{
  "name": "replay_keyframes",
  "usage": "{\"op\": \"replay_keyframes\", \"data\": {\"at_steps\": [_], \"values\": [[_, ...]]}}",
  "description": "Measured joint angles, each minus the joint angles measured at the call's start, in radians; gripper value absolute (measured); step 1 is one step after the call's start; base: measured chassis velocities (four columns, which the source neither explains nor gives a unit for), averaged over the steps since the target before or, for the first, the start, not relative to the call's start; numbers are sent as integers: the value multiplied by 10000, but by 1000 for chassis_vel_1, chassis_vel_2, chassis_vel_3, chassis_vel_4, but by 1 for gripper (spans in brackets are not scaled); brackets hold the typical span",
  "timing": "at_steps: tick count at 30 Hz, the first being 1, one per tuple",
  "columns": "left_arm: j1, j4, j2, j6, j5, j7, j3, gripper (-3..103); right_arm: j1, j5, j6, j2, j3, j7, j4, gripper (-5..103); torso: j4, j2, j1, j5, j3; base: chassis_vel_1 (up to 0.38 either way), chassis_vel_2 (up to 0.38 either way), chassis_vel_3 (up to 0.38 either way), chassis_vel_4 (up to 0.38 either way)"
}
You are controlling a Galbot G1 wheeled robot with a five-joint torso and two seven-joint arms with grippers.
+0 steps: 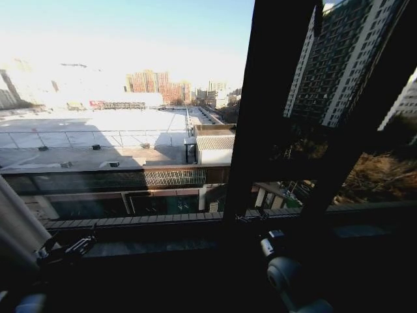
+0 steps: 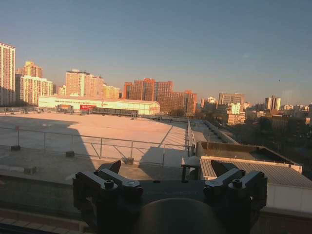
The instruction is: Open the curtains by pulling them apart, changing their state from closed to fully open.
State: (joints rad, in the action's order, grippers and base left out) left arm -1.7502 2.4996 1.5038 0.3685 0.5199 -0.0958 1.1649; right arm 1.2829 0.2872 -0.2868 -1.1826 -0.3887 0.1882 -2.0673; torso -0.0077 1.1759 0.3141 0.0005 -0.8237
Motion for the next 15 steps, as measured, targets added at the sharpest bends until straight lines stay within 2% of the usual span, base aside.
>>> {"op": "replay_keyframes", "data": {"at_steps": [6,15], "values": [[63,3,-12,2,-331,6,-492,100,97,-101,27,-74,-70,-39,11,100,1,1,-1,-2,1,-287,-437,277,442],[198,-23,-88,9,-388,-28,-570,100,45,-119,32,-44,-118,-44,21,100,2,3,-4,-3,3,-264,-435,258,438]]}}
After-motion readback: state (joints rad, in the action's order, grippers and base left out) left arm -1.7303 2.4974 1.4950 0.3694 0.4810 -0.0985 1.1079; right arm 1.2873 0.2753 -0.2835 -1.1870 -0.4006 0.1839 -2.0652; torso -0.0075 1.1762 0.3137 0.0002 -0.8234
